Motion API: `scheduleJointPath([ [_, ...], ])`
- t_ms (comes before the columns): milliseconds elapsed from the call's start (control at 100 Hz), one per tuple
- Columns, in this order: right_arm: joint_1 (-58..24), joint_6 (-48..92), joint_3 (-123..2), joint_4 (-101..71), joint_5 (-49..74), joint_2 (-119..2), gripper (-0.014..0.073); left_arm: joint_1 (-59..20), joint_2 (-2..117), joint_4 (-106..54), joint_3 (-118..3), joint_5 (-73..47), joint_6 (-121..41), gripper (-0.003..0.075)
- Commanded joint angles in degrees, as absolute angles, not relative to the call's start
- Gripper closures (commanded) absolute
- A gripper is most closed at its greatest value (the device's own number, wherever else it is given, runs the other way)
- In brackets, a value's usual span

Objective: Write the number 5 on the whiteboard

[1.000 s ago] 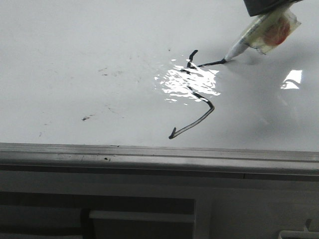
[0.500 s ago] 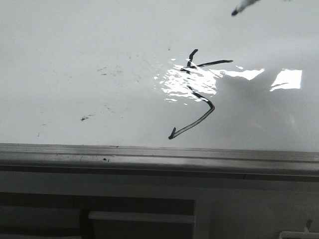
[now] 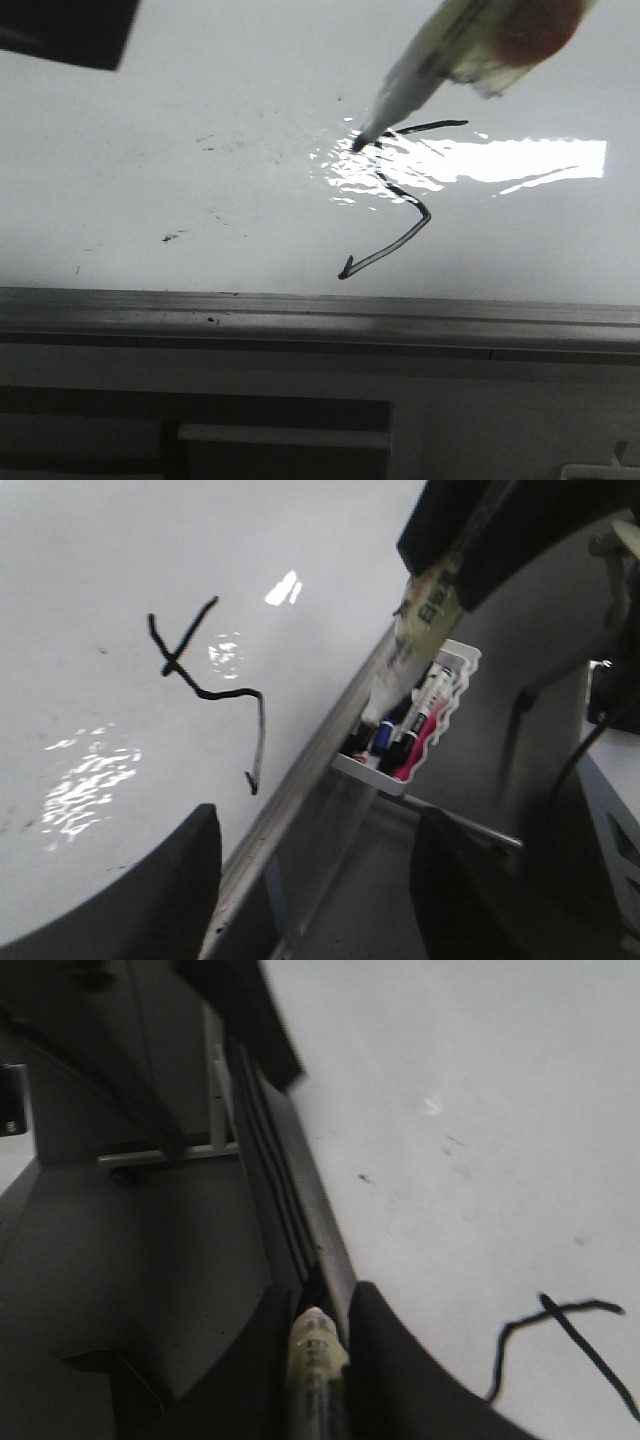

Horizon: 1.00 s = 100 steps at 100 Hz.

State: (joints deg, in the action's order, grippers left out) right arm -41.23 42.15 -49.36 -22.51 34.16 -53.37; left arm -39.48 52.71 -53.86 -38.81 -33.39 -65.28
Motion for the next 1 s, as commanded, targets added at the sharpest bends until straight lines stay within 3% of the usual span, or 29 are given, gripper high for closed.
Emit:
scheduleJointPath([
  [0,-45.43,43.74,-51.27,-23.03,26.86,-53.82,0.0657,-40.81,56.11,-55.62,-43.31,-37.32,-65.71,0.0400],
  [190,-50.17,43.74,-51.27,-23.03,23.19,-56.29,0.0657,-43.50,60.53,-55.62,-45.06,-38.76,-67.53,0.0426],
  [500,-50.73,43.74,-51.48,-24.06,23.50,-58.62,0.0657,-45.32,60.79,-54.68,-45.06,-34.43,-68.73,0.0441],
  [590,-50.73,43.74,-51.49,-24.20,22.81,-58.62,0.0657,-45.32,60.89,-54.70,-45.06,-33.38,-68.73,0.0513],
  [760,-50.73,43.74,-51.49,-25.80,22.82,-58.62,0.0657,-45.32,60.89,-54.55,-45.06,-32.09,-68.73,0.0740],
  [990,-50.73,43.74,-51.49,-26.66,21.96,-58.62,0.0656,-45.32,60.89,-54.55,-45.06,-32.09,-68.73,0.0740],
])
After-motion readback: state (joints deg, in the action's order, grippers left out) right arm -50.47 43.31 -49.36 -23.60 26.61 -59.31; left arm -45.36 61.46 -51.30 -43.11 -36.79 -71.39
